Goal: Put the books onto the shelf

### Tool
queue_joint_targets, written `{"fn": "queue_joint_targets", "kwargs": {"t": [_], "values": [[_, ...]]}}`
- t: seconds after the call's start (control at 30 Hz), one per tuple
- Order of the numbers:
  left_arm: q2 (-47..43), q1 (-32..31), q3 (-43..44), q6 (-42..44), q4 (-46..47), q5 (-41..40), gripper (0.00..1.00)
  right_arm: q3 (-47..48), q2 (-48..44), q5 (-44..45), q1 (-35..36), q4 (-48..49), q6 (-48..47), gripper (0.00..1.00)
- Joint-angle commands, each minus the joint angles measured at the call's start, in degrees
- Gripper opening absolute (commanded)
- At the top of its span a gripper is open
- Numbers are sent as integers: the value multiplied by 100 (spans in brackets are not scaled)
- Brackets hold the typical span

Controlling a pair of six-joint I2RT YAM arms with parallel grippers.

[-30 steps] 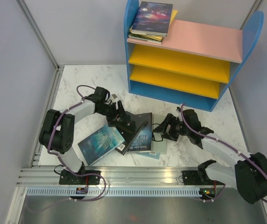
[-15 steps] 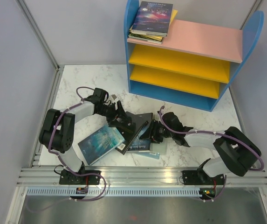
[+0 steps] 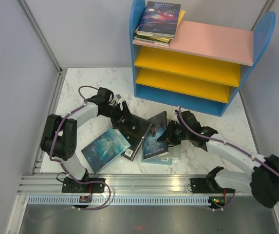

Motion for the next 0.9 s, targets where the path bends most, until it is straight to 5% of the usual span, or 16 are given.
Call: {"fn": "queue_joint_targets", "kwargs": {"t": [0.0,0.27,0.6,0.7,0.87], "values": [[-208,69,485,165,-202,-247,77,1129,-1104,876,-446,-2101,-918,0],[-366,104,1048,-11,-360,-265,77,4373,-810,1193,-570,-3601,-1674,0],[-814,104,872,-64,-466,-309,77,10187,1929,667,-1193,-4059,-1649,0],[-955,104,767,-108,-483,-335,77,10967,2643,96,-1597,-3483,-1219,0],[-1140,104,583,-161,-483,-353,77,10555,3084,-564,-2308,-1398,343,0]]}}
